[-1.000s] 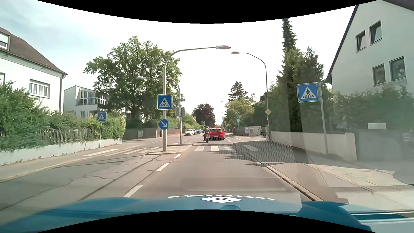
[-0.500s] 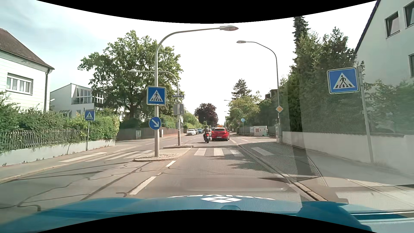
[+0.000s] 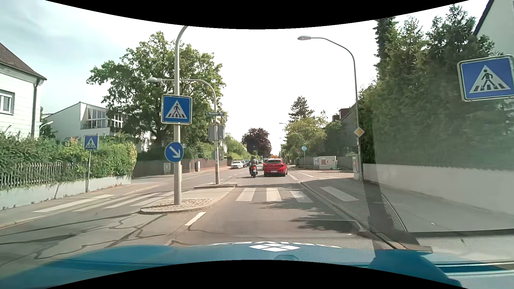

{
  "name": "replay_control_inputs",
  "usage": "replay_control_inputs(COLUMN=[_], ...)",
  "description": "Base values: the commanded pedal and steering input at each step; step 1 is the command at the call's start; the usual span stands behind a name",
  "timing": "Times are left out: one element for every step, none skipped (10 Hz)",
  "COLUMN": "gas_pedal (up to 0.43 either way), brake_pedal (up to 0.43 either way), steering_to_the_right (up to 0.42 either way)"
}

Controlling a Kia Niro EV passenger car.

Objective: Follow the waypoints while adhering to traffic rules and regulations

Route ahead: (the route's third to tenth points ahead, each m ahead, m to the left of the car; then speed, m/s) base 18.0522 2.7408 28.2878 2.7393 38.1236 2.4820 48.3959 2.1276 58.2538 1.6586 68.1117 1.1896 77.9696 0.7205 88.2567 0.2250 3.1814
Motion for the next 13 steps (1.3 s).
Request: replay_control_inputs(gas_pedal=[0.0, 0.0, 0.0, 0.0, 0.0, 0.0, 0.0, 0.0, 0.0, 0.0, 0.0, 0.0, 0.0], brake_pedal=[0.201, 0.207, 0.201, 0.183, 0.171, 0.171, 0.177, 0.177, 0.177, 0.171, 0.171, 0.159, 0.152], steering_to_the_right=[-0.008, -0.007, -0.007, -0.006, -0.006, -0.007, -0.007, -0.006, -0.005, -0.001, 0.0, 0.001, 0.001])
